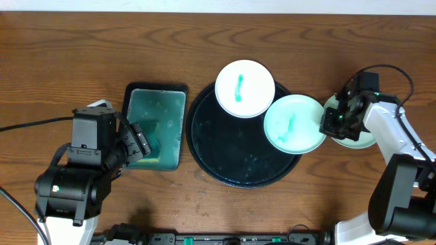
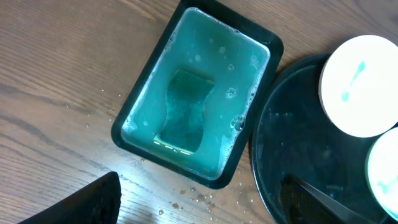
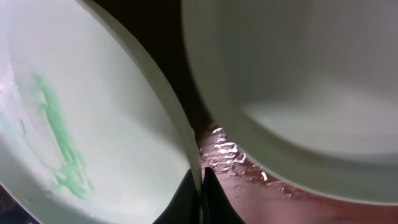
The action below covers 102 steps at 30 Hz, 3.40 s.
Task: Clean dirty plates on tray and stack at the side
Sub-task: 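Release the plate at the right side and withdraw the right gripper, then grip the next pale green plate rim with the right gripper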
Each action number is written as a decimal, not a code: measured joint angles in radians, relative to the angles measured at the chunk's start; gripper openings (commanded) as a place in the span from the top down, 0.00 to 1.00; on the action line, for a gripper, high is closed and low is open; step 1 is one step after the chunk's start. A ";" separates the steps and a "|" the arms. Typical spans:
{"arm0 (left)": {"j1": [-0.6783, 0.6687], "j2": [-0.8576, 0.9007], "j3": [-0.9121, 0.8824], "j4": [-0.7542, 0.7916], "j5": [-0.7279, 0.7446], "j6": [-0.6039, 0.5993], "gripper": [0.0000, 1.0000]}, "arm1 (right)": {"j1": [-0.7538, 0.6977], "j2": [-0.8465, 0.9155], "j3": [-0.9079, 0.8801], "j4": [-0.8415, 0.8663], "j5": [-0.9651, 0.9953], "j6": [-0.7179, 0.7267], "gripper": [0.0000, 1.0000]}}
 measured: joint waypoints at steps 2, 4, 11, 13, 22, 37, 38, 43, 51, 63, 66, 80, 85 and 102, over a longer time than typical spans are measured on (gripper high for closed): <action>0.000 0.000 0.000 0.000 0.000 0.000 0.18 | 0.016 -0.009 0.000 -0.014 0.001 0.000 0.99; 0.000 0.000 0.000 0.000 0.000 0.000 0.18 | 0.035 -0.031 0.000 -0.031 0.004 0.000 0.99; 0.000 0.000 0.000 0.000 0.000 0.000 0.18 | 0.140 -0.150 0.000 -0.112 0.004 -0.001 0.99; 0.000 0.000 0.000 0.000 0.000 0.000 0.18 | 0.194 -0.166 0.000 -0.123 0.000 0.000 0.99; 0.000 0.000 0.000 0.000 0.000 0.000 0.18 | 0.464 -0.167 -0.106 0.047 -0.012 0.196 0.99; 0.000 0.000 0.000 0.000 0.001 0.000 0.18 | 0.535 -0.185 -0.212 0.246 0.044 0.229 0.66; 0.000 0.000 0.000 0.000 0.000 -0.001 0.18 | 0.535 -0.195 -0.195 0.224 0.045 0.202 0.66; 0.000 0.011 0.000 0.000 0.000 -0.004 0.18 | 0.535 -0.290 -0.107 0.170 0.049 0.101 0.71; 0.000 0.146 -0.072 0.035 -0.001 -0.001 0.29 | 0.535 -0.358 -0.089 0.143 0.050 0.058 0.72; 0.000 0.591 -0.105 0.225 -0.068 0.026 0.45 | 0.535 -0.358 -0.089 0.112 0.050 0.054 0.73; 0.000 0.702 -0.105 0.246 -0.063 0.028 0.58 | 0.535 -0.358 -0.089 0.101 0.050 0.054 0.72; 0.006 0.847 -0.105 0.356 0.019 0.076 0.91 | 0.535 -0.358 -0.089 0.076 0.050 0.054 0.75; 0.009 0.847 -0.103 0.349 0.038 0.093 0.61 | 0.535 -0.358 -0.089 0.069 0.050 0.054 0.75; 0.008 0.846 -0.103 0.325 0.051 0.105 0.93 | 0.535 -0.358 -0.089 0.023 0.128 0.121 0.73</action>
